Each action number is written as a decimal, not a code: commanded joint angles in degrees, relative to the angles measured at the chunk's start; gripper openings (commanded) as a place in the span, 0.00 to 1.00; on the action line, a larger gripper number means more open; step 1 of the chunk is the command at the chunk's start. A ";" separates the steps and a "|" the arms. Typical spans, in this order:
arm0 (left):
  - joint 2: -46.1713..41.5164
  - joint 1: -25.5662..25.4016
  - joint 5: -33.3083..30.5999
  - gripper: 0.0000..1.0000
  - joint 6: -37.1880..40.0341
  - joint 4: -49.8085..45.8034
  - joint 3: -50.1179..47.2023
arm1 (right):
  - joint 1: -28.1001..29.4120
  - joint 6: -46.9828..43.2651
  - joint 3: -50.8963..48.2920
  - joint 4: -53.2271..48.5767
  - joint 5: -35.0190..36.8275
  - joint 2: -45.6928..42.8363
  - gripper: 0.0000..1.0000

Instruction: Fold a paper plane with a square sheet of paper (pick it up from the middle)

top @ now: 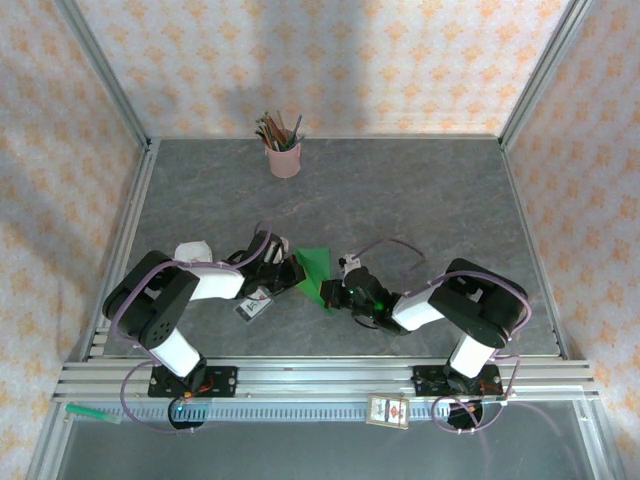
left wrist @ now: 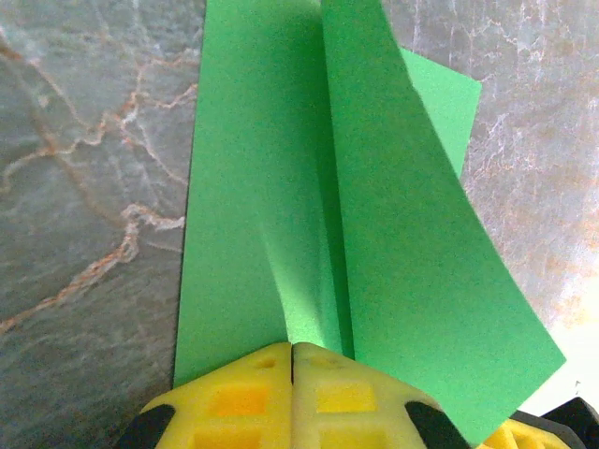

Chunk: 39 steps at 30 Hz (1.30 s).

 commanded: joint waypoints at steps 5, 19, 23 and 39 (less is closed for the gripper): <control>-1.50 -0.02 -2.57 0.01 1.12 -1.21 -1.17 | -0.16 -4.01 1.91 -4.79 0.42 -2.83 0.02; -1.52 0.01 -2.45 0.01 0.90 -0.59 -1.79 | 0.33 -7.86 6.28 -10.60 0.85 -0.64 0.06; -1.72 0.00 -2.60 0.01 0.99 -0.71 -1.80 | 0.81 -9.82 7.67 -13.67 2.21 -0.60 0.05; -4.81 -0.03 -4.22 0.08 3.39 -4.98 0.11 | 0.70 -8.33 5.45 -10.28 0.18 0.31 0.02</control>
